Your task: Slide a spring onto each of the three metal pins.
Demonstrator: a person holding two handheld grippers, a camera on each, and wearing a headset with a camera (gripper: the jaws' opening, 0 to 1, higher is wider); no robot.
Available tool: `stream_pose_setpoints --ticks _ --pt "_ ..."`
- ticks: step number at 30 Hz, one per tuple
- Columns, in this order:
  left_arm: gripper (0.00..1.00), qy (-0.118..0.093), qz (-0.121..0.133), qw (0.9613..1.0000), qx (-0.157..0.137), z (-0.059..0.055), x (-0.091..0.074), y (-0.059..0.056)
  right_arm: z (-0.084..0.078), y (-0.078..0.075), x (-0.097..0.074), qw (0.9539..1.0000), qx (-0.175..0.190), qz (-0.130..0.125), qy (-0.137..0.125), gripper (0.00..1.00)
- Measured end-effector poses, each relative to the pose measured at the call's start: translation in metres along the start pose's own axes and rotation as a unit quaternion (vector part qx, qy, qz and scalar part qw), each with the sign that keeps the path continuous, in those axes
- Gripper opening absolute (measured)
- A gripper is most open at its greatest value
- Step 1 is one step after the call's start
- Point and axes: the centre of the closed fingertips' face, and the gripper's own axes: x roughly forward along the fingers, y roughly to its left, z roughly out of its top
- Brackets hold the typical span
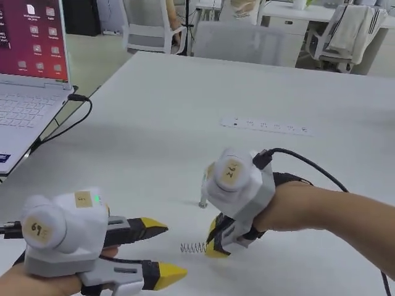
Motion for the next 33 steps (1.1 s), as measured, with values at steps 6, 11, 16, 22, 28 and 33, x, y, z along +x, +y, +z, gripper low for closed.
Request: stream_pose_setpoints --ticks 6,11,16,22,28,33 --pt "0.4 0.006 -0.014 0.9999 0.007 -0.001 0.007 -0.004 -0.004 0.01 -0.011 1.0 -0.001 0.004 0.001 0.08" --pt "0.38 0.009 -0.025 0.9995 0.014 0.0 0.012 -0.009 -0.005 0.016 -0.019 1.0 -0.003 0.007 -0.001 0.08" --pt "0.36 0.01 -0.035 0.9991 0.022 0.003 0.016 -0.013 -0.005 0.021 -0.025 1.0 -0.002 0.009 -0.001 0.08" --pt "0.32 0.009 -0.045 0.9985 0.03 0.004 0.021 -0.016 -0.001 0.026 -0.03 0.9999 -0.009 0.011 -0.002 0.08" --pt "0.26 0.008 -0.049 0.998 0.038 0.004 0.023 -0.017 0.004 0.028 -0.032 0.9998 -0.017 0.011 -0.002 0.08" --pt "0.2 0.007 -0.051 0.9976 0.046 0.004 0.023 -0.018 0.007 0.027 -0.032 0.9997 -0.021 0.01 -0.001 0.08"
